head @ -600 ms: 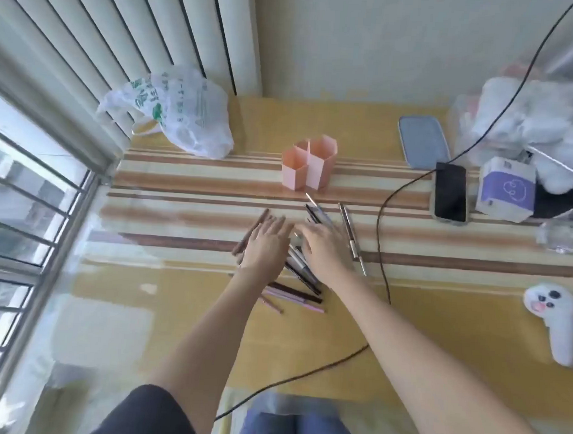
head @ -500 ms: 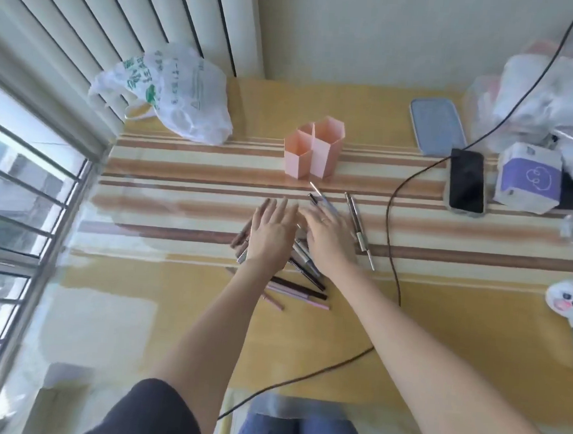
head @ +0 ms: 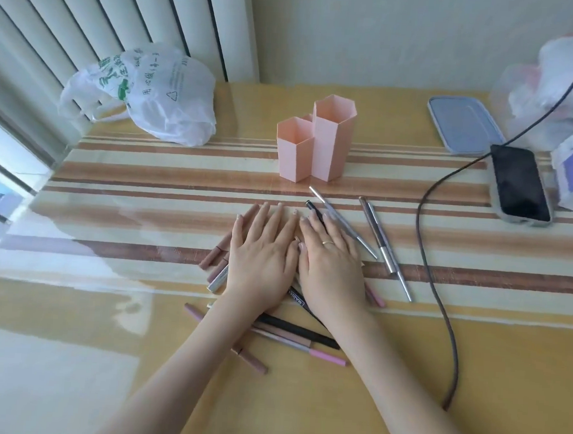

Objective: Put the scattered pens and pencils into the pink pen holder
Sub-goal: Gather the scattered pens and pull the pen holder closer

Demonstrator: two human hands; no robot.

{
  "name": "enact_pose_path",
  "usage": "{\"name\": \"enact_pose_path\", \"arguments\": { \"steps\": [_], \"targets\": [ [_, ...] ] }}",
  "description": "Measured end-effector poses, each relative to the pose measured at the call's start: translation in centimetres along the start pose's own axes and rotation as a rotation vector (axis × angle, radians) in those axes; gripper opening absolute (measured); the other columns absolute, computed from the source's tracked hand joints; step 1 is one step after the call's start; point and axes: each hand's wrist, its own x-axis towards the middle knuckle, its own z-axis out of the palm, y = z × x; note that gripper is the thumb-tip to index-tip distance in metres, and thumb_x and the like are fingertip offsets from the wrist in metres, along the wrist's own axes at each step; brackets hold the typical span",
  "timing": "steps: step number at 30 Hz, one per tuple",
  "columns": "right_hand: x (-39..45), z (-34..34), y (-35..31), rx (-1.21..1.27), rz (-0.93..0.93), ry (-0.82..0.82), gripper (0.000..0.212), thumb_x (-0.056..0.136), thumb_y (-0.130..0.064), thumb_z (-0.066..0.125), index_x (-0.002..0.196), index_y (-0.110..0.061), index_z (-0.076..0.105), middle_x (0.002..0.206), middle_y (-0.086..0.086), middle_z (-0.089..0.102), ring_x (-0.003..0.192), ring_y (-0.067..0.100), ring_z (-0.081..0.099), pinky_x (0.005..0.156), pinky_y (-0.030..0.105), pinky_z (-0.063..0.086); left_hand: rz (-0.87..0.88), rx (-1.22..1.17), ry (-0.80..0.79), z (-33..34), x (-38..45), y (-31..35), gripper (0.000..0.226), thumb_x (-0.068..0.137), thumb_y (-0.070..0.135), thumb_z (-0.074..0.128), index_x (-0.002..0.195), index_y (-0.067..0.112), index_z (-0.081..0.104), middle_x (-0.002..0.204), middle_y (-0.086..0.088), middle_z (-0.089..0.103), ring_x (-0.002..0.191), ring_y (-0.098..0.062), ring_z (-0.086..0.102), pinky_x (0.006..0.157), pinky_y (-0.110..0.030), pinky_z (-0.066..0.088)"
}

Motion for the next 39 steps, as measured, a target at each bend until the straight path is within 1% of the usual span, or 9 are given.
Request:
{"name": "enact_pose_path", "arguments": {
  "steps": [8,13,16,20,24,30,34,36,39],
  "targets": [
    [0.3,0.1,0.8,0.001,-0.047,-0.001,0.045,0.101,-0.026,0.028,0.145,-0.020,0.036,0.156,-0.003,0.029,0.146,0.014,0.015,0.116,0.033,0.008,0.019,-0.048,0.046,0.8,0.5,-0.4,0.048,0.100,0.035,0.021,0.147,0.027,0.027,0.158,0.001,0.023,0.146,-0.018,0.010,0.116,-0.047,0.007],
    [-0.9,-0.4,0.2,0.045,-0.090,0.046,0.040,0.101,-0.023,0.034,0.138,-0.021,0.047,0.151,-0.002,0.040,0.144,0.015,0.023,0.116,0.034,0.013,0.083,-0.233,0.155,0.1,-0.7,-0.4,0.038,0.099,0.028,0.034,0.129,0.019,0.055,0.144,-0.003,0.047,0.139,-0.018,0.031,0.115,-0.035,0.016],
    [-0.9,-0.8,0.4,0.124,-0.065,0.052,0.037,0.100,-0.026,0.037,0.133,-0.024,0.052,0.147,-0.003,0.045,0.141,0.016,0.031,0.115,0.035,0.022,0.036,-0.580,0.199,-0.7,-1.0,-1.0,0.026,0.093,0.019,0.047,0.113,0.016,0.064,0.120,-0.007,0.062,0.109,-0.023,0.054,0.089,-0.027,0.038],
    [-0.6,-1.3,1.2,0.201,-0.029,0.076,0.032,0.099,-0.024,0.042,0.129,-0.029,0.054,0.125,-0.005,0.063,0.107,0.017,0.061,0.080,0.030,0.050,-0.145,-1.096,0.256,-3.1,-0.5,-3.1,0.026,0.091,0.001,0.047,0.097,0.018,0.066,0.101,-0.008,0.067,0.083,-0.010,0.065,0.070,-0.021,0.052],
    [-0.5,-1.3,1.6,0.235,0.011,0.111,0.034,0.098,-0.019,0.044,0.127,-0.032,0.053,0.103,0.002,0.071,0.059,0.008,0.059,0.058,0.032,0.052,-0.157,-0.847,0.103,-3.8,-0.6,-6.7,0.023,0.083,0.007,0.063,0.100,0.023,0.064,0.102,0.007,0.066,0.094,-0.010,0.062,0.077,-0.023,0.046],
    [0.0,-0.5,2.2,0.288,0.019,0.151,0.032,0.097,-0.017,0.047,0.122,-0.034,0.055,0.078,-0.009,0.067,0.045,0.001,0.050,0.041,0.017,0.036,-0.127,-0.808,-0.006,-3.2,-0.3,-8.1,0.031,0.078,0.006,0.072,0.104,0.021,0.065,0.097,0.005,0.067,0.091,-0.010,0.063,0.078,-0.020,0.047],
    [0.0,-0.4,2.2,0.307,0.008,0.163,0.030,0.096,-0.015,0.049,0.120,-0.032,0.058,0.088,-0.012,0.068,0.056,-0.007,0.056,0.044,0.010,0.039,-0.143,-0.817,0.016,-2.6,0.2,-8.2,0.027,0.078,0.012,0.074,0.100,0.026,0.065,0.090,0.006,0.069,0.080,-0.005,0.065,0.067,-0.016,0.047],
    [-0.1,-1.0,2.1,0.387,-0.006,0.166,0.029,0.096,-0.013,0.050,0.119,-0.028,0.059,0.105,-0.011,0.069,0.079,-0.007,0.063,0.064,0.008,0.047,-0.145,-0.778,0.072,-2.5,0.3,-7.7,0.018,0.079,0.022,0.073,0.093,0.030,0.065,0.085,0.009,0.068,0.076,-0.007,0.063,0.062,-0.016,0.044],
    [0.4,-2.5,1.6,0.504,-0.008,0.276,0.028,0.094,-0.010,0.052,0.118,-0.023,0.060,0.111,-0.003,0.070,0.098,0.019,0.067,0.087,0.035,0.055,-0.158,-0.648,0.153,-2.3,0.7,-6.7,0.012,0.081,0.047,0.066,0.084,0.036,0.066,0.077,0.013,0.065,0.071,-0.006,0.060,0.056,-0.024,0.041]
  ]
}}
